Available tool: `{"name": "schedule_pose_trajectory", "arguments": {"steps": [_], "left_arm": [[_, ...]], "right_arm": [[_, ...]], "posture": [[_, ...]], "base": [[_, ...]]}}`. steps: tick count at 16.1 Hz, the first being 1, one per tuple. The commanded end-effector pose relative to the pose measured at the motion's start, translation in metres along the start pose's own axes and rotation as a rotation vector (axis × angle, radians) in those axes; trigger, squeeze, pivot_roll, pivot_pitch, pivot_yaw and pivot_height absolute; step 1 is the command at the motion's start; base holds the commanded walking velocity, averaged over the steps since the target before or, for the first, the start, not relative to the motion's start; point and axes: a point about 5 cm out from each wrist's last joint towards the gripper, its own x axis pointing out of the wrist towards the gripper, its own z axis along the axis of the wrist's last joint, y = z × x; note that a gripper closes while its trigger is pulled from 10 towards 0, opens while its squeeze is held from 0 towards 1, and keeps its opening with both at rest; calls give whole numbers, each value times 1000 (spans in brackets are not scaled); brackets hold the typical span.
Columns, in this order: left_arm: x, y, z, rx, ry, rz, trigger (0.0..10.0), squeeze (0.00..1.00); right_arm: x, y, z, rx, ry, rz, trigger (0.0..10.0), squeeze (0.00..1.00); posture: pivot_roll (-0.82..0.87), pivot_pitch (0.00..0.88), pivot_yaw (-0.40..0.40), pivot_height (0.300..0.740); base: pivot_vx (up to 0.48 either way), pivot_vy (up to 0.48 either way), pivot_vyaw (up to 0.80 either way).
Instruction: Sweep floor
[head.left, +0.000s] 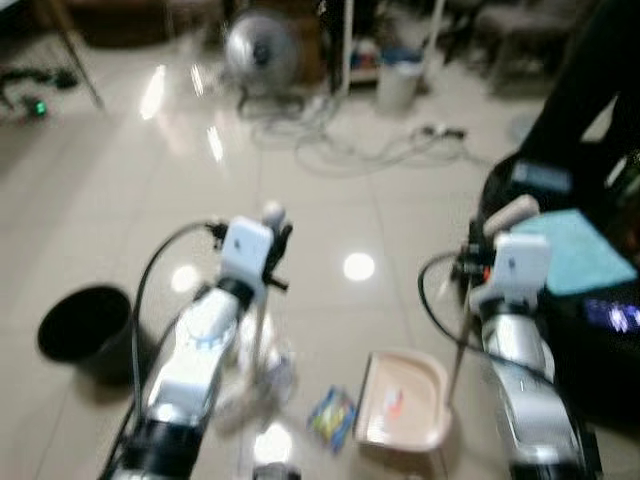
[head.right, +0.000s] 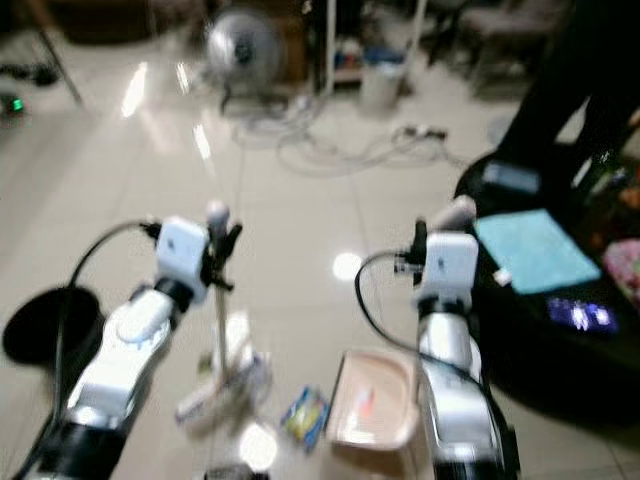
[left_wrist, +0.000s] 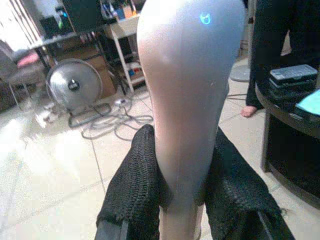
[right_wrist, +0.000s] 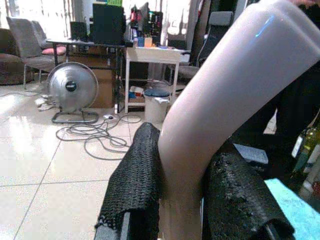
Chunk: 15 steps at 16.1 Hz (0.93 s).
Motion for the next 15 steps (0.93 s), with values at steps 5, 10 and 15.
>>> {"name": "schedule_pose_trajectory", "arguments": {"steps": [5, 10, 15], "left_arm": [[1, -11, 9, 7, -62, -34, 10000, 0], [16, -25, -4, -119, -86, 10, 10000, 0], [32, -41, -14, -140, -45, -9, 10000, 0]], "right_arm": [[8, -6, -4, -66, -77, -18, 10000, 0], [13, 14, -15, -86, -122, 33, 10000, 0], [7, 50, -34, -102, -67, 134, 10000, 0]], "posture": [[117, 268, 95, 740], [119, 301, 89, 740], [110, 294, 95, 740]], "base": [[0, 0, 0], [0, 0, 0], [0, 0, 0]]}}
